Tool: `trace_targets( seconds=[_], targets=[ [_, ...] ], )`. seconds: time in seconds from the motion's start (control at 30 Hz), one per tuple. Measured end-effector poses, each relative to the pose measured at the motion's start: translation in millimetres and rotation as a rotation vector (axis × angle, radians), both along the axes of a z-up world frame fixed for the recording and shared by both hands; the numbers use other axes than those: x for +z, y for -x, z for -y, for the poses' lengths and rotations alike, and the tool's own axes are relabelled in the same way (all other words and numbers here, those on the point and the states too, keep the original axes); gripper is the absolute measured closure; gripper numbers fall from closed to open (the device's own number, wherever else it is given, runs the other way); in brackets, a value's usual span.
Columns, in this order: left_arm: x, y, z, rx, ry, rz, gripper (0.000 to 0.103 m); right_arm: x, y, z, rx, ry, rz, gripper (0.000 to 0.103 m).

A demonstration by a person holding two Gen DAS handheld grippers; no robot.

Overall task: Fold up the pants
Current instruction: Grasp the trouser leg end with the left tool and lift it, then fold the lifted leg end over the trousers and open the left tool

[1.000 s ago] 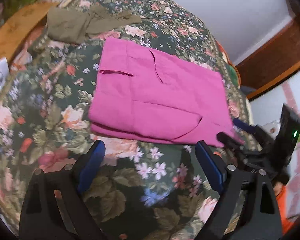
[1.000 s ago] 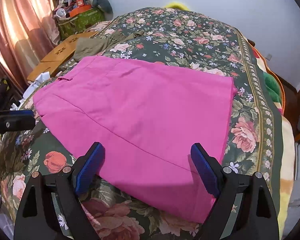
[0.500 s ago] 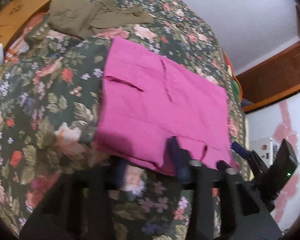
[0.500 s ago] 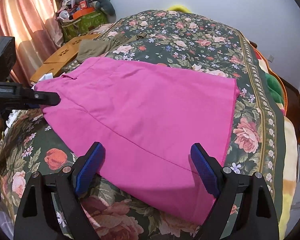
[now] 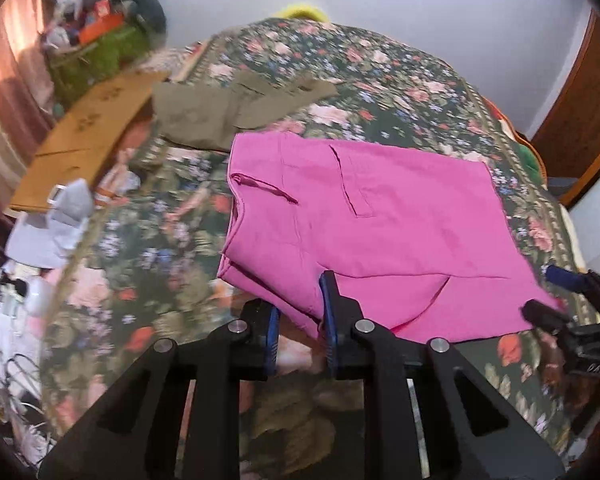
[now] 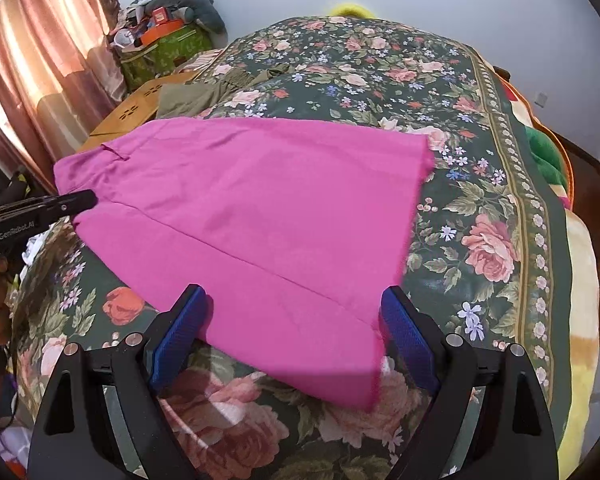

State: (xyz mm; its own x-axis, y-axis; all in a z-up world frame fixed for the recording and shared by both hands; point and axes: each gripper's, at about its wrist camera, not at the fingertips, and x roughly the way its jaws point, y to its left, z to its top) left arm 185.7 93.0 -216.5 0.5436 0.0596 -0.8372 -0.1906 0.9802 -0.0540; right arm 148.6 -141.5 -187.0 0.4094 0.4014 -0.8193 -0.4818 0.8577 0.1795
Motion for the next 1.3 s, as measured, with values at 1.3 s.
trace_targets(
  seconds=[1.3],
  targets=[
    [67,-45,108,-0.345,0.163,0.093,0.092,-7,0,10,-0.04,-0.083,-0.034,0.016]
  ],
)
